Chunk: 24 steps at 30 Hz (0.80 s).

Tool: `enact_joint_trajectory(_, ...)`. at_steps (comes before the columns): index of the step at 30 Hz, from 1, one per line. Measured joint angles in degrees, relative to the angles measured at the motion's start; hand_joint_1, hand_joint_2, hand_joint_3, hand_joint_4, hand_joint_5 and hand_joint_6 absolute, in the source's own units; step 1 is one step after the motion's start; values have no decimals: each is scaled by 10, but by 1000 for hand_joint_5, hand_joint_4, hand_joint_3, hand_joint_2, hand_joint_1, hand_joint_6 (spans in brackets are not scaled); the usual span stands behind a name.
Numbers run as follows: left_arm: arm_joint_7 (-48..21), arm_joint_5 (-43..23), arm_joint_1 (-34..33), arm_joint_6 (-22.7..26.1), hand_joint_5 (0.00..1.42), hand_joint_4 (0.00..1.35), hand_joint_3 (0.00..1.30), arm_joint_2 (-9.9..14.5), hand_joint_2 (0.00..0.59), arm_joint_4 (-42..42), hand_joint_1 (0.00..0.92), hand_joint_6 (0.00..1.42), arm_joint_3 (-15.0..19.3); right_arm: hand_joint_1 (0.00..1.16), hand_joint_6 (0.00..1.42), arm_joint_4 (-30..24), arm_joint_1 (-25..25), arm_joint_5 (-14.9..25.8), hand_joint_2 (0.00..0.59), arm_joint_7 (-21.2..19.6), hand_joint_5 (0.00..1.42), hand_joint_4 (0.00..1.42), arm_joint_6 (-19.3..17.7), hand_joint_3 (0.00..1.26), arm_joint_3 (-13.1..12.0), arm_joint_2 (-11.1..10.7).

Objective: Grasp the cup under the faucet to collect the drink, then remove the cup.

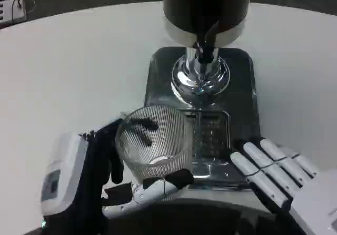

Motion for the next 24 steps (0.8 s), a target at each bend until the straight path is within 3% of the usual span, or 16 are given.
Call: enact_joint_trajectory(24,-2,0,8,0,1261,1154,1104,-5,0,-3,794,1380,0,362,209,0,6,1,535,0,73,71,2,95,0,0)
